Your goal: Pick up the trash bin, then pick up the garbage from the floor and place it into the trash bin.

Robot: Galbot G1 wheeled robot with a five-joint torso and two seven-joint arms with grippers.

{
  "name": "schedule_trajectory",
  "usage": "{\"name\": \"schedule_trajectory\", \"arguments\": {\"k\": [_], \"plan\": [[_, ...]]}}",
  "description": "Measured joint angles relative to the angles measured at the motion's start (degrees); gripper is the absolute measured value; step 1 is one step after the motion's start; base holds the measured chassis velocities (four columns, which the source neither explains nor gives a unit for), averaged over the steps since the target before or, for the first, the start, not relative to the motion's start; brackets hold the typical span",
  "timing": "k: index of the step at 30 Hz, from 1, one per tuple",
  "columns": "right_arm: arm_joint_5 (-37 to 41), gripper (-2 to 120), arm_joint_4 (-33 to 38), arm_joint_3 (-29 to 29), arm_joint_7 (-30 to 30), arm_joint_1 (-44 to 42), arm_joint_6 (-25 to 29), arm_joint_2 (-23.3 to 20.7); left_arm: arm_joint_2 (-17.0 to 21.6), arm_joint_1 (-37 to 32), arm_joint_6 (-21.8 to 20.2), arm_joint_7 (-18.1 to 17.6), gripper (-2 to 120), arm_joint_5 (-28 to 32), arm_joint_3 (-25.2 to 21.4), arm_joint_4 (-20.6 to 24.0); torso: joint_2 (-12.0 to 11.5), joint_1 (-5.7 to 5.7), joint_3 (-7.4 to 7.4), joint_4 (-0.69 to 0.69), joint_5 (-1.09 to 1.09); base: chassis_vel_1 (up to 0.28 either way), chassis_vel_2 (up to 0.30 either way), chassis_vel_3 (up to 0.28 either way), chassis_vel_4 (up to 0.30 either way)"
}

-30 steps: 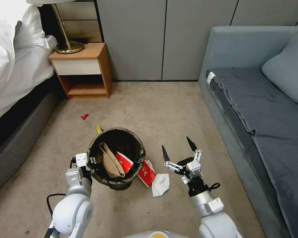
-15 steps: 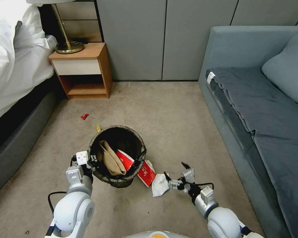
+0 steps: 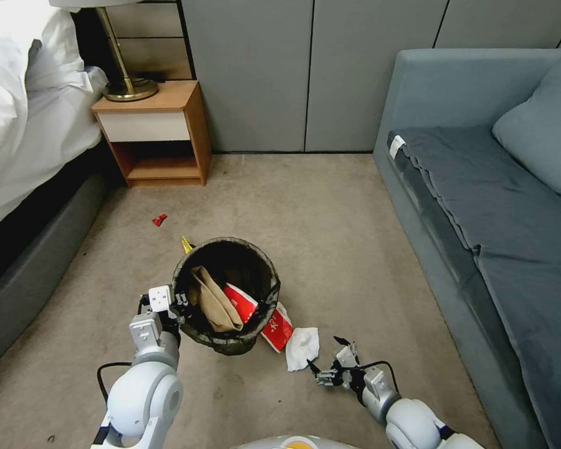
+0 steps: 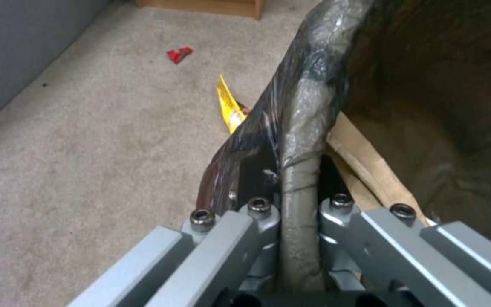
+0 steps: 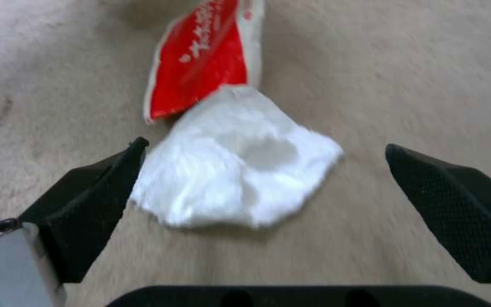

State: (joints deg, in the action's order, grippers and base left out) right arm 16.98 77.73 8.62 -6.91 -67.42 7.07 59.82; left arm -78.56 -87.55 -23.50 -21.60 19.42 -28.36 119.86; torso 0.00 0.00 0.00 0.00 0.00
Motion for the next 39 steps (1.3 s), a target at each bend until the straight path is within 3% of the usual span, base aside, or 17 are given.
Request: {"name": "schedule_trajectory", "arguments": {"k": [7,29,33,34,39], "plan": [[-1.17,100,-5.64,1.21,-5.29,4.16,3.61,2.35,-0.15,-0.53,-0.13,-0.06,0,-0.53,0.4,-0.01,0.0,0.0,0.0,0.0,-0.01,0.0,0.0,0.0,0.0],[-3.49,100,-17.0,2.75,-6.6,7.5,6.91,9.87,-0.66,-0.49,-0.14,-0.06,0,-0.81,0.79,-0.13,0.0,0.0,0.0,0.0,0.0,0.0,0.0,0.0,0.0],[-4.02,95,-18.82,2.42,-6.6,7.55,7.48,10.59,-0.66,-0.5,-0.15,-0.06,0,-0.81,0.69,-0.23,0.0,0.0,0.0,0.0,0.0,0.0,0.0,0.0,0.0],[-4.36,86,-19.76,1.89,-6.64,7.4,7.89,10.74,-0.57,-0.48,-0.15,-0.06,0,-0.78,0.59,-0.3,0.0,0.0,0.0,0.0,-0.01,0.0,0.0,0.0,0.0],[-5.48,66,-21.82,-0.24,-7.88,6.75,9.57,10.33,-0.31,-0.28,-0.16,-0.06,0,-0.58,0.58,-0.32,0.0,0.0,0.0,0.0,0.02,0.0,0.0,0.0,0.0]]}}
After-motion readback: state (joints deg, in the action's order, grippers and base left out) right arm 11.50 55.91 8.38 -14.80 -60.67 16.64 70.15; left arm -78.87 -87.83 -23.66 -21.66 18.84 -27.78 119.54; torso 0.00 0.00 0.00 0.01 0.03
